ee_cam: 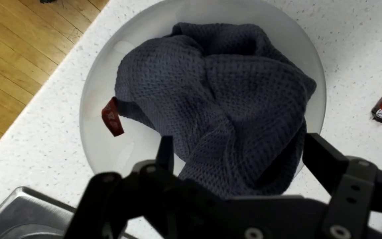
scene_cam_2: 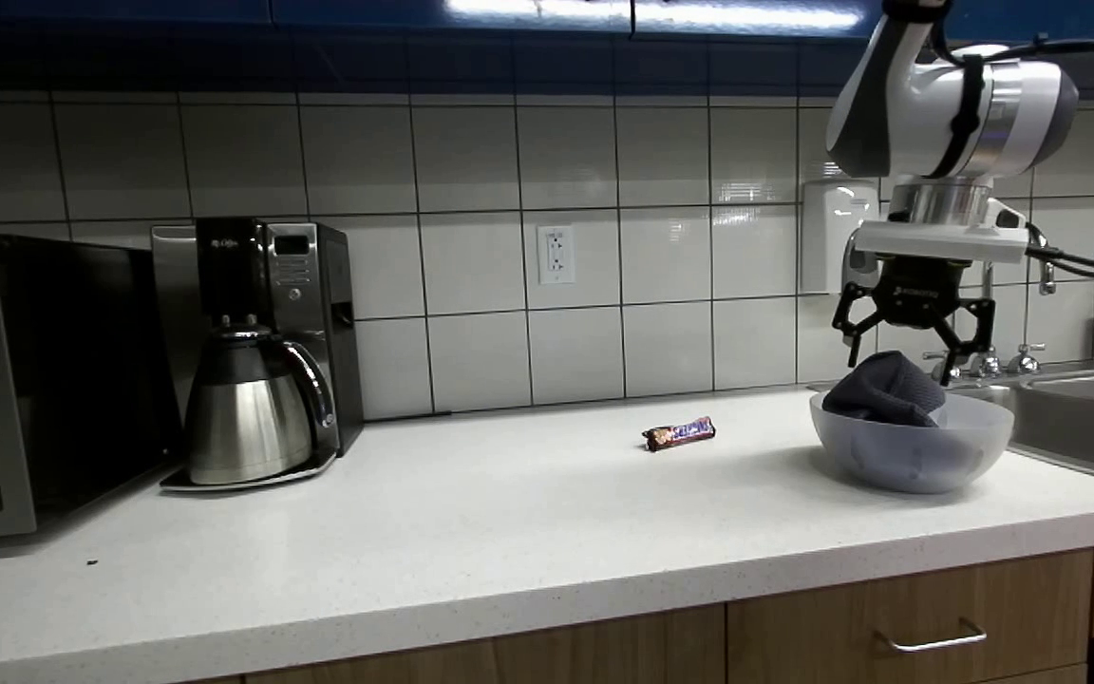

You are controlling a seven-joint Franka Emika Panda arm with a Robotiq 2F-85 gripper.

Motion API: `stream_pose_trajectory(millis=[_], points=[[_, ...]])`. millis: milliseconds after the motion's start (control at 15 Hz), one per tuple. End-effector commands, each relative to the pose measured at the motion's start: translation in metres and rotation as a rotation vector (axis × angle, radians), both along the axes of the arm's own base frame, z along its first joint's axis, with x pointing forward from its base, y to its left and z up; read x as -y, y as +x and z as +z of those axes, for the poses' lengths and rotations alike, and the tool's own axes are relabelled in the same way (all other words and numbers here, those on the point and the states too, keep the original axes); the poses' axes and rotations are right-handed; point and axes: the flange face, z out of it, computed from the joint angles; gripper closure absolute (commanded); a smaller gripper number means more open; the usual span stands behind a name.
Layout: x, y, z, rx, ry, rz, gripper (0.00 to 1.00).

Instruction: Pick up the gray towel from the clear bowl and put it on the kitchen counter

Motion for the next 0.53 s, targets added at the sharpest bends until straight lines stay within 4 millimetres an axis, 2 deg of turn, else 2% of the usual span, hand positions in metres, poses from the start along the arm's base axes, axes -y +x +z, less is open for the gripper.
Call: stream_pose_trajectory(millis=[0,267,333,467], points=[[0.0039,0.0144,-0.0045,0.005,0.012,0.018,0.00],[0.0055,0.0184,-0.0089,0.000,0.017,0.020,0.01],[0.0054,0.0190,-0.0093,0.001,0.017,0.019,0.26],[0.0055,0.0196,-0.0099,0.003,0.020,0.021,0.30]])
